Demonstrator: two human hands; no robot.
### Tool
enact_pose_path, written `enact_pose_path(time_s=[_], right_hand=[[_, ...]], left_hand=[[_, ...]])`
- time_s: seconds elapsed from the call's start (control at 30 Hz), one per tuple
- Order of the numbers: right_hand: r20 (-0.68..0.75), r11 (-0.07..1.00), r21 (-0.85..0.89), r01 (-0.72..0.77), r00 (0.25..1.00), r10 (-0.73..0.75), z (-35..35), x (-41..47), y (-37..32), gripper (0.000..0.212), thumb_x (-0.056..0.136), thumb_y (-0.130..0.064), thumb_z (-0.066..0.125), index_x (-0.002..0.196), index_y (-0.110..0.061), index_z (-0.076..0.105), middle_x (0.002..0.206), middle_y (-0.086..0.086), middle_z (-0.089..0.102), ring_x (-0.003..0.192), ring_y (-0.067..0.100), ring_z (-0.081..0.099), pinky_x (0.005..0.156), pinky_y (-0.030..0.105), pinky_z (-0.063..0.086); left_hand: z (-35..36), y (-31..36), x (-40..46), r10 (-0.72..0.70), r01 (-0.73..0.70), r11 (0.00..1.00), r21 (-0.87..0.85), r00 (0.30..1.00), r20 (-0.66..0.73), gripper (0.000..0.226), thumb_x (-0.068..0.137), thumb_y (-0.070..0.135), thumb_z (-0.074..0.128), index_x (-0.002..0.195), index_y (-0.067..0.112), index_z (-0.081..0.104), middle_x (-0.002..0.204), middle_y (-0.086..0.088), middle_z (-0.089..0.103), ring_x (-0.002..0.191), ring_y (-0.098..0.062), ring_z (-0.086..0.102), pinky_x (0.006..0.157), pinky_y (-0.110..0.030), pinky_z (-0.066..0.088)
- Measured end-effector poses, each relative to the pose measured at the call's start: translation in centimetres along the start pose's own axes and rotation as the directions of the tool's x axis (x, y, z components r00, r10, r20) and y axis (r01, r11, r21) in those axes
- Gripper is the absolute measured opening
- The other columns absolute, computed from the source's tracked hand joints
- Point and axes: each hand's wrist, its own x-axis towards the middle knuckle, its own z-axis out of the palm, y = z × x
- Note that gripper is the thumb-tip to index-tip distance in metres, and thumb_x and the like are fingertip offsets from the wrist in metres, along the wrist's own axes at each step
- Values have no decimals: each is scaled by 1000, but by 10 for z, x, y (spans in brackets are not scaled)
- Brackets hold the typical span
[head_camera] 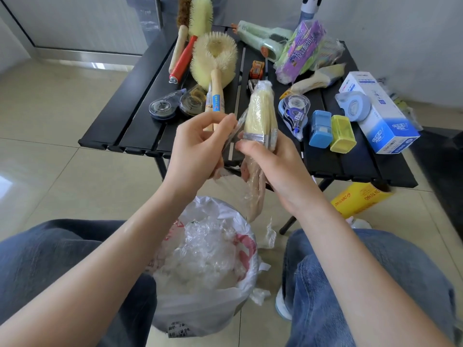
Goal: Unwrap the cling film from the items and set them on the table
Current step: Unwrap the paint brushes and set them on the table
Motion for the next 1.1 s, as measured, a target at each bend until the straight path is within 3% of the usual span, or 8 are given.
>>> enact_pose_path(time_s=[0.2,0.3,0.47,0.6,0.73,0.87,1.0,1.1], right_hand=[[22,996,-81,48,999,-47,1,-2,0,7,91,-7,59,91,-14,58,72,8,53,58,12,53,52,19,47],[6,992,-113,55,998,-55,0,-1,2,4,92,-9,59,90,-12,60,72,13,56,56,14,55,52,20,48],[-10,997,-79,23,1000,-24,1,1,5,11,93,-14,58,98,-5,62,79,16,61,66,13,57,62,26,49],[8,999,51,14,1000,-15,4,4,6,15,94,-18,56,103,-10,65,104,34,59,86,42,60,77,43,50],[30,997,70,-15,999,13,4,4,6,27,87,-24,57,107,-6,63,87,25,58,78,25,54,66,33,46],[81,999,40,-8,997,5,2,4,9,32,83,-23,60,108,-2,61,79,3,58,69,11,53,56,20,41],[126,998,59,-25,992,17,0,3,8,37,80,-27,59,110,-4,59,88,8,59,74,12,53,61,25,39],[166,989,148,-31,986,6,0,2,6,27,84,-31,58,102,-10,58,72,3,51,59,12,46,52,26,34]], left_hand=[[-5,2,3,-80,73,993,89,994,79,45,95,46,50,82,6,65,44,-3,44,31,-6,40,35,-16,32],[-12,-1,6,21,-34,986,163,996,85,27,92,33,61,80,10,69,43,4,54,33,-5,45,38,-15,35],[-10,-9,4,196,-180,922,343,980,-14,26,97,32,53,74,21,60,61,17,64,52,-6,55,56,-26,47],[-10,-4,6,29,-26,999,-32,996,79,31,101,24,45,78,9,59,72,-3,59,66,-17,55,67,-39,53],[-7,1,6,-131,170,955,-243,977,169,38,100,25,46,77,-3,58,72,-11,54,64,-16,53,74,-32,51],[-14,-1,13,-337,383,912,-151,905,261,59,92,49,52,113,-5,62,94,-13,52,85,-24,47,100,-43,46],[-18,-5,15,-364,418,903,-102,868,337,64,87,54,59,123,0,61,101,-10,50,87,-22,46,86,-33,46],[-19,-6,16,-368,473,856,-209,841,396,62,79,48,67,122,3,62,102,-11,53,87,-23,50,88,-30,47]])
